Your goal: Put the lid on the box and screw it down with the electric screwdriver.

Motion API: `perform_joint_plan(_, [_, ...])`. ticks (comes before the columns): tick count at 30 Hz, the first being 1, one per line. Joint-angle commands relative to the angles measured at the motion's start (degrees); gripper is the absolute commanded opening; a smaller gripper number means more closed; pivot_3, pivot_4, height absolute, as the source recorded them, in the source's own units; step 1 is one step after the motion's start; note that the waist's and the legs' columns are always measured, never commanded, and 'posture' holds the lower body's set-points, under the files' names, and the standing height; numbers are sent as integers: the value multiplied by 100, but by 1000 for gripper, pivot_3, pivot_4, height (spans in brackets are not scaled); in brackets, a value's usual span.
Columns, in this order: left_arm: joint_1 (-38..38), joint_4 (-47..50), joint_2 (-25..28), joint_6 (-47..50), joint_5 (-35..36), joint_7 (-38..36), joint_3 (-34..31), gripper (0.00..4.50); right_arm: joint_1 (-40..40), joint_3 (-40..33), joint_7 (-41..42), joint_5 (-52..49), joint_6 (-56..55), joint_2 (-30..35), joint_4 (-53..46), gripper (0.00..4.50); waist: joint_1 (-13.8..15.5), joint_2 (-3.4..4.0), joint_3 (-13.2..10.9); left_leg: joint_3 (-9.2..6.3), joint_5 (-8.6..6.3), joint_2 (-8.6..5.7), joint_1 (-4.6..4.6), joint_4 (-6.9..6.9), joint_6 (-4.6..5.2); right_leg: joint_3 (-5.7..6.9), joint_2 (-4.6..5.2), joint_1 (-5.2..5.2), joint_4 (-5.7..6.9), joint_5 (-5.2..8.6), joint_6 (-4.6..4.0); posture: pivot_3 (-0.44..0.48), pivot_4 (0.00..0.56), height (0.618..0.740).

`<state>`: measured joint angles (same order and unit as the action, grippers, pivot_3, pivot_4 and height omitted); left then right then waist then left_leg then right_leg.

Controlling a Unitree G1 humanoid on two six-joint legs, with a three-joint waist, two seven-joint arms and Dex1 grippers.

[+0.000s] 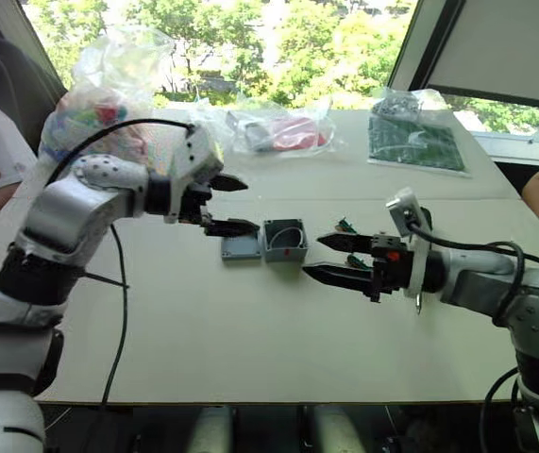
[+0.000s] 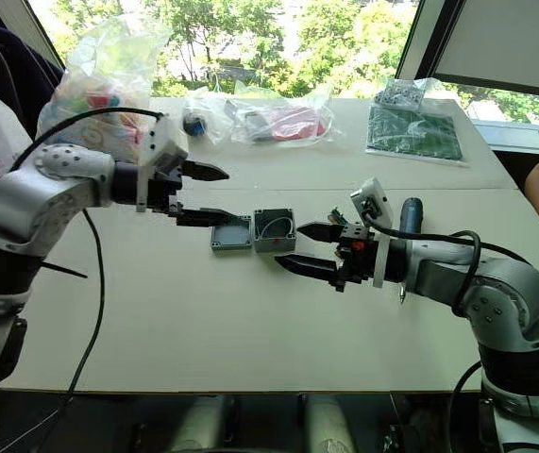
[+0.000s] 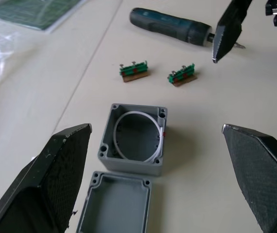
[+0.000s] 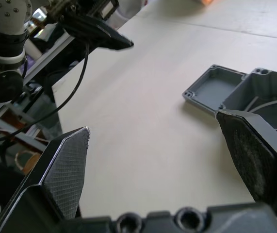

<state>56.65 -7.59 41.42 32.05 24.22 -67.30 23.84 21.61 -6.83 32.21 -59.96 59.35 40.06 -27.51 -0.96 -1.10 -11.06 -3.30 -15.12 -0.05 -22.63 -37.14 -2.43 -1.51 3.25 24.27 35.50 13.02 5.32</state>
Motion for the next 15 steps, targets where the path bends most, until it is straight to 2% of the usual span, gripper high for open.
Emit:
perform_joint_plan(1, [1080,-1523,-859,-282,-1235,-622,1071,4432,-285,-117,-328,226,-307,-173,-388,4500,43,-4,-1,-8,0,0,-8,-1,2,5,-1,3,8,2,6,0,150,740])
perform_joint_plan(6, [1794,-3377,-1890,-1642,-2029,-1064,1329,4432,-797,-351,-764,211,-442,-409,-768,4500,8,-3,-1,-14,-2,-2,-28,-7,6,10,1,20,11,3,13,0,150,740])
perform_joint_plan(10, [1930,-4205,-2235,-2200,-2463,-1383,1342,4432,-995,-374,-1075,161,-502,-579,-962,4500,-17,-1,-2,-13,-6,-1,-18,-6,13,6,-2,23,25,4,13,0,150,740])
perform_joint_plan(15, [1981,-4930,-2497,-2730,-2931,-1426,1233,4432,-1248,-443,-1404,119,-563,-718,-1186,4500,20,-3,-3,-18,-6,-1,-2,-10,15,6,-4,21,56,7,12,0,150,740])
